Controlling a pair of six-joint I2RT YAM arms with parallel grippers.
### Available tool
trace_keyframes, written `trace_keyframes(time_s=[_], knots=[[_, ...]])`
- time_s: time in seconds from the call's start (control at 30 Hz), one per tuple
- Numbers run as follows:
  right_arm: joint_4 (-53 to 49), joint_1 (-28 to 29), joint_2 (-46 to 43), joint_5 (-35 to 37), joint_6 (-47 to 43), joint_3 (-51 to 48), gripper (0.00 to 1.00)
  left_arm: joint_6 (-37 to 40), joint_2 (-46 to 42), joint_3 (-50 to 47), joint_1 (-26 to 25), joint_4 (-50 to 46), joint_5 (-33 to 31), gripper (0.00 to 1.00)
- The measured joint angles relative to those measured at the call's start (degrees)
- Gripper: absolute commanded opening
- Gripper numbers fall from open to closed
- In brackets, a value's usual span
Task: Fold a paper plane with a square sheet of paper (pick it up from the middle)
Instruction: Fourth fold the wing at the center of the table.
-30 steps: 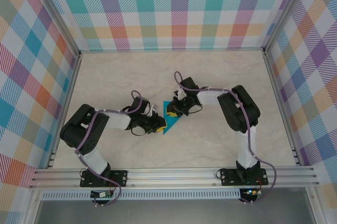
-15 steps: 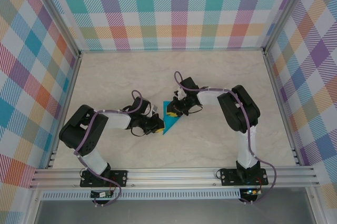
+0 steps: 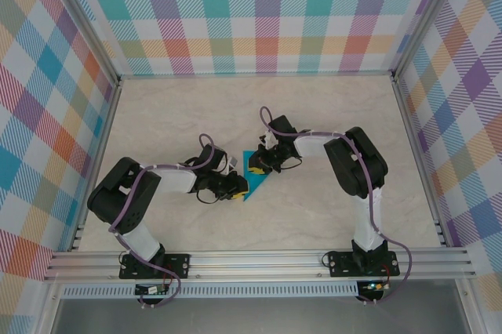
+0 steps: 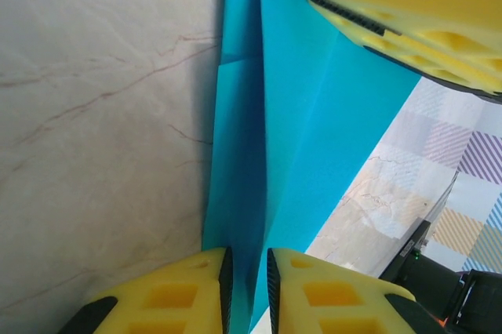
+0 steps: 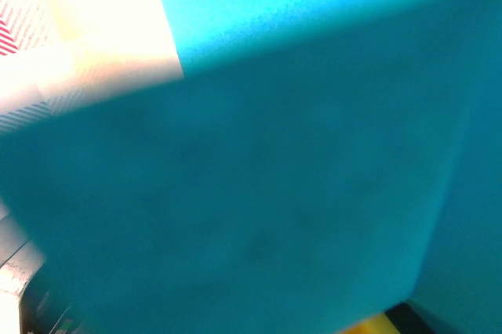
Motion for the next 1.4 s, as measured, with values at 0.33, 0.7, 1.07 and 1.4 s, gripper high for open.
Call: trace_keyframes(time_s=[0.33,0.7,1.07,1.4], knots=[[0.3,-0.1,0.0,-0.4,-0.2,-0.2,0.16,-0.6,-0.6,-0.4,-0.3,0.3,-0.5,0.25],[0.3,-0.2,0.0,-0.5,-0.7,-0.2,0.16,-0.7,-3.4,-0.7,-0.7,-4.9,-2.7,0.23],[0.3,-0.2,0.0,-0.5,-0.9,-0.2,0.16,-1.0,-3.4,-0.7,-0.7,-4.8,-3.0,0.26],[0.3,-0.2,0.1,-0.7,-0.9,-0.2,0.16,-1.5,-4.4,-0.7,-0.7,-4.4,-4.3,0.24]])
